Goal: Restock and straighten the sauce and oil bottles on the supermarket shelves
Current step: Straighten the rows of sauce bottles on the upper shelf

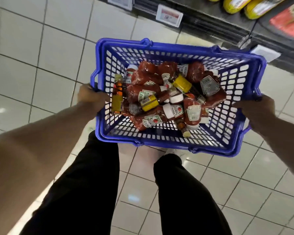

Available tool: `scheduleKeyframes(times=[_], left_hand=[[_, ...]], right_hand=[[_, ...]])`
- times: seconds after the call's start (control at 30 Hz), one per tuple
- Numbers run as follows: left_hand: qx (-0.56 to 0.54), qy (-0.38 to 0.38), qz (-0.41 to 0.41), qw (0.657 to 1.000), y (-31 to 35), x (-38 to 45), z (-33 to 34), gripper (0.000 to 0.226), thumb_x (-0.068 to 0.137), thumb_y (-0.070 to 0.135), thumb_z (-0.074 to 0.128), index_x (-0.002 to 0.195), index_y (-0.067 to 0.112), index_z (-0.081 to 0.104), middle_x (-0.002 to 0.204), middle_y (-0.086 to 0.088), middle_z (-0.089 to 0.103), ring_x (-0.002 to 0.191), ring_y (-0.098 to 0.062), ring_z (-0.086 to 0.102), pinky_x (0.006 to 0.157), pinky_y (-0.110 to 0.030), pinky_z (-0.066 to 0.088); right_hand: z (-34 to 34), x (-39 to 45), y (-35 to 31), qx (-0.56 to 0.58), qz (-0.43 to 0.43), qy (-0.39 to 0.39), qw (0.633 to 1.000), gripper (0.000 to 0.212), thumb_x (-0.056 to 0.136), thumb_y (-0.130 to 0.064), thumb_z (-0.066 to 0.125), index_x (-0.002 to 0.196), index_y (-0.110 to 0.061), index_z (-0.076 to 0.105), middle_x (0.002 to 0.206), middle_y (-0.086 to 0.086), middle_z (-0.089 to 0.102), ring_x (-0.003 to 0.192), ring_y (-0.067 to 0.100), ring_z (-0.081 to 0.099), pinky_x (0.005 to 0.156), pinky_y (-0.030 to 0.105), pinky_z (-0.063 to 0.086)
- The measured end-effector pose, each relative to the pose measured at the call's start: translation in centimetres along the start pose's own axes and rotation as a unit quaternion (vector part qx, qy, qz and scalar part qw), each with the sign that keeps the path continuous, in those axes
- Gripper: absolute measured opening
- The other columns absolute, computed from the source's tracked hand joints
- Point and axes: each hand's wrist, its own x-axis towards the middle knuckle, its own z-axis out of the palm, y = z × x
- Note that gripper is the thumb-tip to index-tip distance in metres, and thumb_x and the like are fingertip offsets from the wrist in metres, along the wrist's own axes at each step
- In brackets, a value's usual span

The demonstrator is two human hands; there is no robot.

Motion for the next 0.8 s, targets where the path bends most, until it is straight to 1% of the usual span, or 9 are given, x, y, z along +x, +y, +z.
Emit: scheduleKeyframes(times=[0.07, 0.13, 0.23, 0.37, 0.47, 0.53, 0.63, 0.73, 0.8], left_hand=[[-0.012, -0.004, 0.001, 1.0, -0.5, -0.8, -0.7, 0.029, 0.055, 0.009, 0.08, 0.081, 0.018, 0.07, 0.076, -0.004, 0.071, 0.066, -0.024, 0.068, 0.055, -0.032, 0.057], [-0.023, -0.007, 0.018, 1.0, -1.1, -1.7, -2.1, 0.022, 0.055, 0.01, 0.076, 0.074, 0.019, 0.07, 0.066, 0.004, 0.069, 0.06, -0.018, 0.068, 0.052, -0.026, 0.055], [-0.014, -0.006, 0.029, 0.999, -1.0, -3.2, -6.2, 0.02, 0.053, 0.012, 0.075, 0.069, 0.02, 0.069, 0.064, 0.006, 0.068, 0.058, -0.016, 0.067, 0.053, -0.025, 0.053], [-0.003, -0.013, 0.041, 0.999, 0.3, -7.1, -14.7, 0.019, 0.054, 0.01, 0.077, 0.065, 0.02, 0.065, 0.062, 0.007, 0.066, 0.058, -0.017, 0.066, 0.056, -0.029, 0.055], [0.01, -0.024, 0.044, 0.999, 0.9, -11.3, -22.1, 0.02, 0.054, 0.009, 0.075, 0.07, 0.017, 0.065, 0.066, 0.001, 0.065, 0.062, -0.024, 0.065, 0.06, -0.035, 0.057], [0.018, -0.022, 0.039, 0.999, 1.1, -13.6, -26.9, 0.02, 0.055, 0.01, 0.073, 0.072, 0.017, 0.064, 0.065, 0.002, 0.064, 0.063, -0.025, 0.065, 0.057, -0.031, 0.053], [0.007, -0.027, 0.055, 0.998, 1.8, -15.5, -33.0, 0.018, 0.057, 0.007, 0.071, 0.072, 0.015, 0.063, 0.066, 0.002, 0.063, 0.064, -0.025, 0.065, 0.053, -0.027, 0.05], [0.003, -0.027, 0.064, 0.998, 2.7, -15.3, -37.4, 0.019, 0.057, 0.008, 0.072, 0.074, 0.015, 0.066, 0.072, -0.003, 0.069, 0.068, -0.029, 0.069, 0.057, -0.038, 0.059], [0.009, -0.018, 0.068, 0.997, 3.1, -14.3, -39.3, 0.023, 0.056, 0.011, 0.072, 0.078, 0.015, 0.068, 0.075, -0.004, 0.071, 0.07, -0.029, 0.071, 0.06, -0.038, 0.06]], right_hand=[[-0.3, -2.2, 0.5, 0.007, -0.001, 0.041, 0.999, 0.033, 0.059, -0.005, 0.083, 0.087, -0.016, 0.069, 0.072, -0.003, 0.066, 0.052, 0.005, 0.056, 0.048, 0.021, 0.048], [-1.1, -5.4, 1.3, 0.0, -0.006, 0.05, 0.999, 0.04, 0.06, -0.009, 0.083, 0.097, -0.014, 0.071, 0.08, 0.001, 0.068, 0.064, 0.012, 0.057, 0.055, 0.025, 0.05], [-3.1, -10.8, 1.3, 0.015, -0.018, 0.047, 0.999, 0.035, 0.062, -0.004, 0.083, 0.092, -0.016, 0.07, 0.071, -0.004, 0.064, 0.052, 0.0, 0.053, 0.044, 0.017, 0.046], [-6.7, -19.9, -1.5, 0.022, 0.025, 0.06, 0.998, 0.031, 0.062, -0.003, 0.084, 0.087, -0.016, 0.07, 0.073, -0.001, 0.067, 0.06, 0.012, 0.058, 0.062, 0.029, 0.051], [-9.3, -27.7, -4.7, 0.025, 0.039, 0.064, 0.997, 0.023, 0.057, -0.011, 0.081, 0.07, -0.02, 0.065, 0.061, -0.012, 0.063, 0.048, 0.003, 0.054, 0.058, 0.026, 0.048], [-10.8, -32.8, -6.9, 0.023, 0.035, 0.068, 0.997, 0.023, 0.056, -0.013, 0.08, 0.067, -0.021, 0.062, 0.061, -0.012, 0.063, 0.047, 0.002, 0.053, 0.059, 0.025, 0.047], [-12.0, -38.4, -9.7, 0.02, 0.035, 0.074, 0.996, 0.024, 0.058, -0.009, 0.082, 0.073, -0.017, 0.064, 0.071, -0.001, 0.067, 0.056, 0.014, 0.059, 0.063, 0.028, 0.051], [-11.4, -41.2, -11.9, 0.029, 0.03, 0.066, 0.997, 0.03, 0.059, -0.008, 0.081, 0.087, -0.014, 0.071, 0.076, 0.003, 0.07, 0.055, 0.013, 0.058, 0.058, 0.023, 0.047], [-10.1, -42.0, -12.7, 0.034, 0.024, 0.058, 0.997, 0.031, 0.06, -0.009, 0.081, 0.09, -0.013, 0.073, 0.074, 0.002, 0.069, 0.054, 0.013, 0.057, 0.059, 0.023, 0.046]])
